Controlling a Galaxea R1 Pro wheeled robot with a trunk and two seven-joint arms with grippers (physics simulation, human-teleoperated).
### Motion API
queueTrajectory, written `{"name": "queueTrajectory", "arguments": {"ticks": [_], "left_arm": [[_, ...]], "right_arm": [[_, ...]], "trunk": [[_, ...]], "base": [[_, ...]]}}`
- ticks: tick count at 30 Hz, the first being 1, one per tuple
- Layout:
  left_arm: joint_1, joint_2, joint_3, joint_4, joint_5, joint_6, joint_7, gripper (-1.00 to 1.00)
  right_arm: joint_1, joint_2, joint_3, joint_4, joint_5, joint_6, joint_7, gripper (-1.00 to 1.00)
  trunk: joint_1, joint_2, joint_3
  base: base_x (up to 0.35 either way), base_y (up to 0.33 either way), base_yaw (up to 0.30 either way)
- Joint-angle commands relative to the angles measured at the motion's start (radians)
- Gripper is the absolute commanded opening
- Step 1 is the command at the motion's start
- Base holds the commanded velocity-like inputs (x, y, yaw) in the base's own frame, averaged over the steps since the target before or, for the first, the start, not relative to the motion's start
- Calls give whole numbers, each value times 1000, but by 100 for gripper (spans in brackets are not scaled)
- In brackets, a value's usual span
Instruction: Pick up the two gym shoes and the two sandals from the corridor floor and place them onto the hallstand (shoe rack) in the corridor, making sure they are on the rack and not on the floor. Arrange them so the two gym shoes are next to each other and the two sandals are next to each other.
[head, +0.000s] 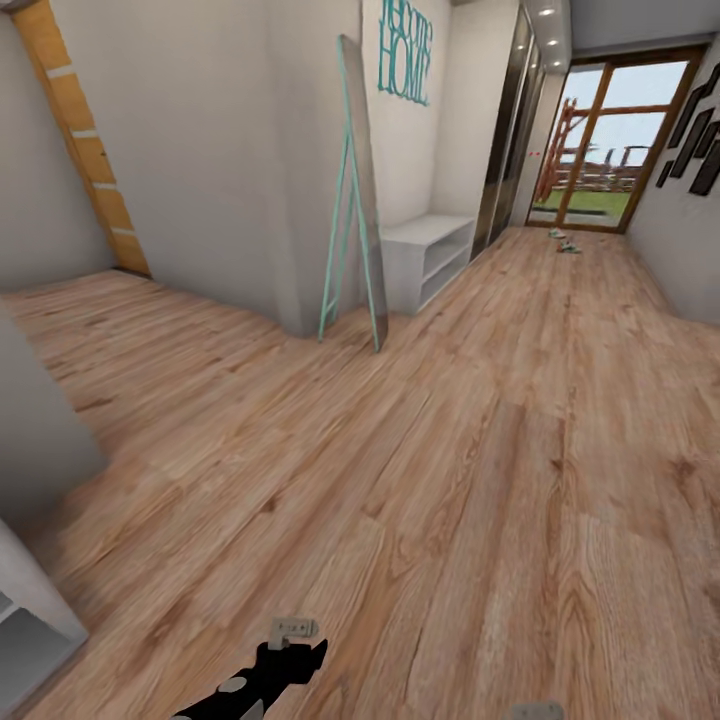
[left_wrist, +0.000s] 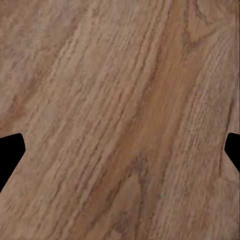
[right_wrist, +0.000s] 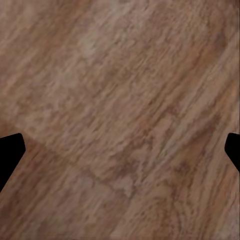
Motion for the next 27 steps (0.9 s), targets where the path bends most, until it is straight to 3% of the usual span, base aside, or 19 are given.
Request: {"name": "queueTrajectory", "arguments": {"ticks": [1,27], "left_arm": [[0,0,0,0,0,0,0,100],[0,0,0,0,0,1,0,100]], "right_arm": [[0,0,0,0,0,0,0,100],[5,4,0,25,-1,-3,0,100]], "trunk": [[0,0,0],[0,0,0]], "base": [[273,-208,-286],[274,-208,-280]]}}
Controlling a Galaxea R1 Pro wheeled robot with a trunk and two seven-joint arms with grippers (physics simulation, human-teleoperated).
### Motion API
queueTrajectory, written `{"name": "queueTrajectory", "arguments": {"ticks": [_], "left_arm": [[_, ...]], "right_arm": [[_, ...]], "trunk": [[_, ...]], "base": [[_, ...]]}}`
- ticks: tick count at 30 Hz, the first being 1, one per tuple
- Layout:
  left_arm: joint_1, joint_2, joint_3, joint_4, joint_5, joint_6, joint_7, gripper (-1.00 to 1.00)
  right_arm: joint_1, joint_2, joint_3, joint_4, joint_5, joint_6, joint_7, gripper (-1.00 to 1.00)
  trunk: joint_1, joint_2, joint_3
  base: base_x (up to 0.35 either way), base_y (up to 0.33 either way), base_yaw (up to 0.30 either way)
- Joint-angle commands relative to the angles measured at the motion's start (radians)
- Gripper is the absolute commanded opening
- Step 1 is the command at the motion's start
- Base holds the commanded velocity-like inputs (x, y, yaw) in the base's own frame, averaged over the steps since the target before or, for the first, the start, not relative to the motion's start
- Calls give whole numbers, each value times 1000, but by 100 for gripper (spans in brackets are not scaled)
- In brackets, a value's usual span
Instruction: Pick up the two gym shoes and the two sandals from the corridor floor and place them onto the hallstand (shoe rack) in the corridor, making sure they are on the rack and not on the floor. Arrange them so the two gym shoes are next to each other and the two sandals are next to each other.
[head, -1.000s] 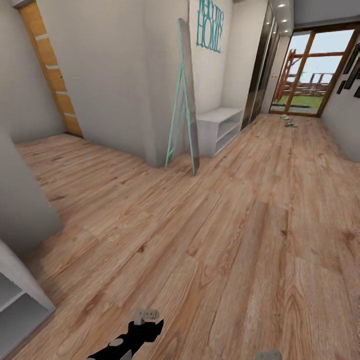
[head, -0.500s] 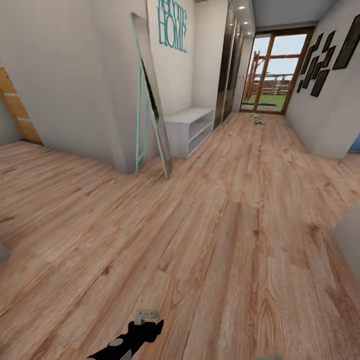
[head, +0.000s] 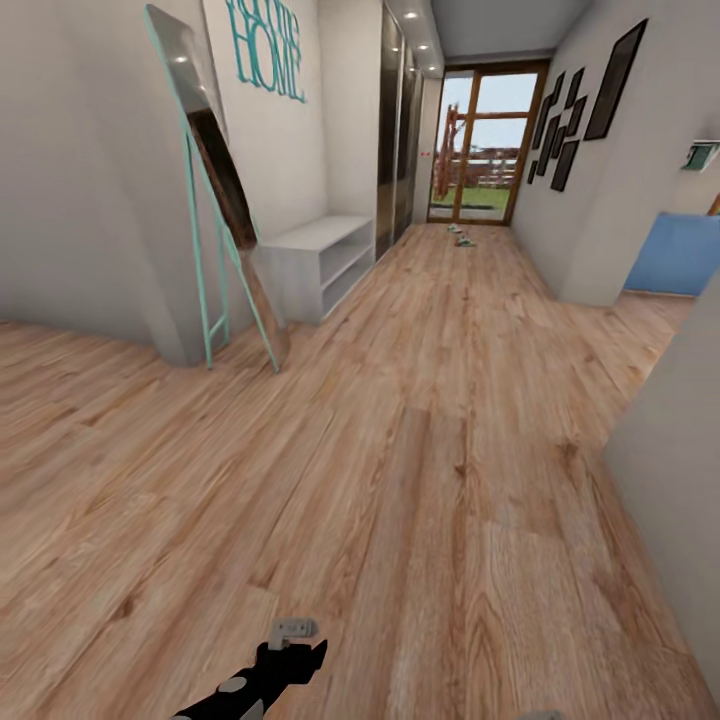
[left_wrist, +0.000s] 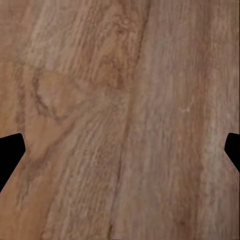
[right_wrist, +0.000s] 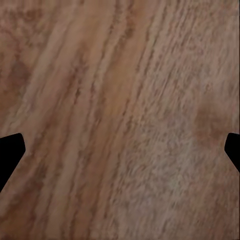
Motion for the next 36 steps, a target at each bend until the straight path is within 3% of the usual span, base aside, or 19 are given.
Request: {"name": "queueTrajectory", "arguments": {"ticks": [1,14,36], "left_arm": [[0,0,0,0,0,0,0,100],[0,1,0,0,0,0,0,100],[0,2,0,0,0,0,0,100]], "right_arm": [[0,0,0,0,0,0,0,100],[0,2,0,2,0,0,0,100],[1,3,1,2,0,0,1,100]], "trunk": [[0,0,0],[0,0,0],[0,0,0]], "base": [[273,-207,-258],[287,-175,-235],[343,-8,-144]]}}
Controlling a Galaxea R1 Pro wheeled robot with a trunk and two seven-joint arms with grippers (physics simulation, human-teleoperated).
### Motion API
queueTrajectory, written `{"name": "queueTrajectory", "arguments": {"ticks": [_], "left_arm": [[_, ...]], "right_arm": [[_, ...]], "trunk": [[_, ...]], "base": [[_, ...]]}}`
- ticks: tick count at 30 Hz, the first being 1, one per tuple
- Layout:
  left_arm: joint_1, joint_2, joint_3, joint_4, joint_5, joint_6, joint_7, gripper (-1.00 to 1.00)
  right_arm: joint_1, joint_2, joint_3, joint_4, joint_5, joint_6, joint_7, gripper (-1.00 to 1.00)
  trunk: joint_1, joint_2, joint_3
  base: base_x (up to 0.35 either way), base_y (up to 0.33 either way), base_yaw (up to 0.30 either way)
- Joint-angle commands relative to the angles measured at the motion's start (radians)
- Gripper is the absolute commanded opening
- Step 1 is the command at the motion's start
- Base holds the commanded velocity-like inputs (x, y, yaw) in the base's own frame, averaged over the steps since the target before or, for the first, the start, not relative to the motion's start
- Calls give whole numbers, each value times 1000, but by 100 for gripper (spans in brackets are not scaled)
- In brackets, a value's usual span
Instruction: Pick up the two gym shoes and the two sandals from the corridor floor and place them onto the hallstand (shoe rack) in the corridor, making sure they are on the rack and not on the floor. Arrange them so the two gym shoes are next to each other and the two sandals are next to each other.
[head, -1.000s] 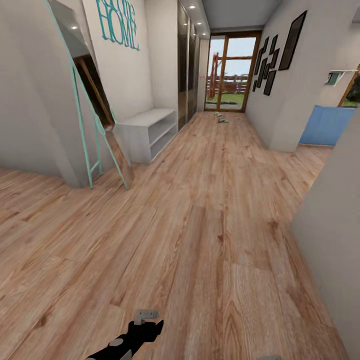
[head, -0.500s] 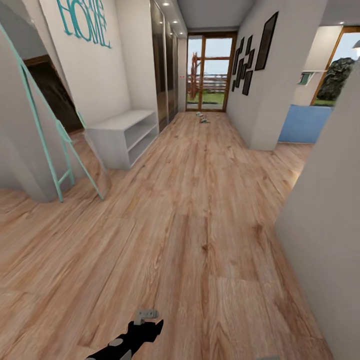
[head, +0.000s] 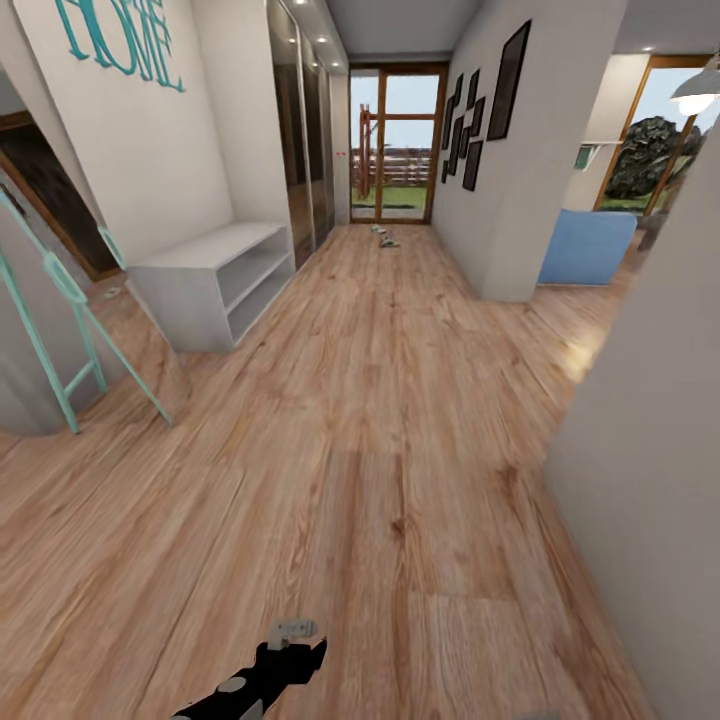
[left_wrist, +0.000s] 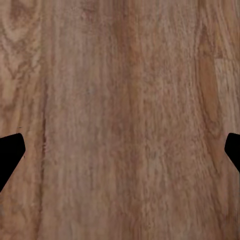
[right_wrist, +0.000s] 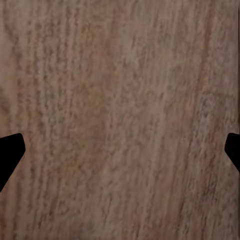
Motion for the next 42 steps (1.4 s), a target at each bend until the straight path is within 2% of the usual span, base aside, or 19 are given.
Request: {"name": "queueTrajectory", "arguments": {"ticks": [1,14,34,42], "left_arm": [[0,0,0,0,0,0,0,100],[0,0,0,0,0,0,0,100],[0,0,0,0,0,0,0,100],[0,0,0,0,0,0,0,100]], "right_arm": [[0,0,0,0,0,0,0,100],[0,0,1,0,1,0,0,100],[0,0,1,1,1,0,0,100],[0,1,1,1,1,0,0,100]], "trunk": [[0,0,0],[0,0,0],[0,0,0],[0,0,0]], "base": [[346,15,-83],[346,88,-28],[346,171,-1],[346,39,0]]}}
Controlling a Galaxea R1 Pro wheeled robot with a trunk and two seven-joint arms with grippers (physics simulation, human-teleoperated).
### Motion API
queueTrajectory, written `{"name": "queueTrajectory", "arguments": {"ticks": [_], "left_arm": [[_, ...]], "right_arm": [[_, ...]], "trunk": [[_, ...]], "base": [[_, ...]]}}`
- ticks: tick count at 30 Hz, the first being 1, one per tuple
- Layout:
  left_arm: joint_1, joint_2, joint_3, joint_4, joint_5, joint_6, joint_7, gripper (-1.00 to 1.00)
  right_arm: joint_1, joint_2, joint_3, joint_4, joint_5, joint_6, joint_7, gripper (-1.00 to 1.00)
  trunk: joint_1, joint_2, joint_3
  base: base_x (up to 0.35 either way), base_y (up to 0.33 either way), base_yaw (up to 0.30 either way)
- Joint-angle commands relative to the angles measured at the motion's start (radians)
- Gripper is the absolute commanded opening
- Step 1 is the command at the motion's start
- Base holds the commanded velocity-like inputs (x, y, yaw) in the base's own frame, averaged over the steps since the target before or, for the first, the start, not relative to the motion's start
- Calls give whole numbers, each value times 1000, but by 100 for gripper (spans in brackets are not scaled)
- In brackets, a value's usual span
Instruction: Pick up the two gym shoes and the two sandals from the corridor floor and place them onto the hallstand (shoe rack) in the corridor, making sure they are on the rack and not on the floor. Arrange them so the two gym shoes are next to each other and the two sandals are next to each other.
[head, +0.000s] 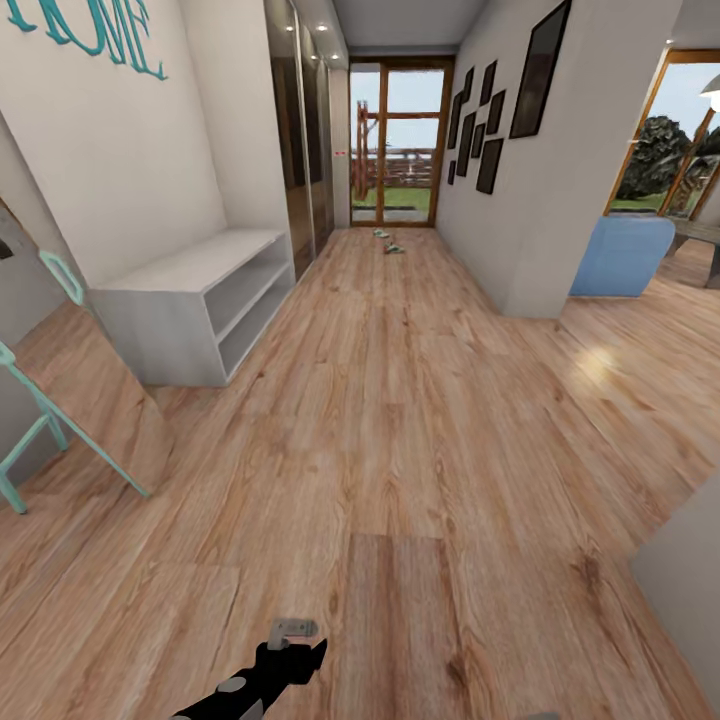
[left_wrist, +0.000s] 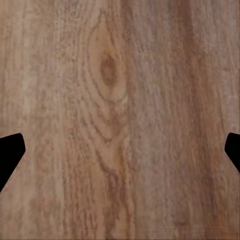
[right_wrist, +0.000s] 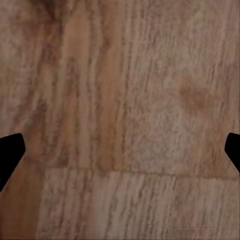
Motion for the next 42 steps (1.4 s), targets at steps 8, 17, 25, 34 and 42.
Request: {"name": "queueTrajectory", "arguments": {"ticks": [8,17,25,34,42], "left_arm": [[0,0,0,0,0,0,0,100],[0,0,0,0,0,0,0,100],[0,0,0,0,0,0,0,100],[0,0,0,0,0,0,0,100],[0,0,0,0,0,0,0,100]], "right_arm": [[0,0,0,0,0,0,0,100],[0,0,0,0,0,1,0,100],[0,0,0,0,0,0,0,100],[0,0,0,0,0,0,0,100],[0,0,0,0,0,0,0,100]], "trunk": [[0,0,0],[0,0,-2],[0,0,-6],[0,0,-7],[0,0,-8]], "base": [[346,4,0],[346,-10,0],[346,-73,0],[346,-91,0],[346,-92,0]]}}
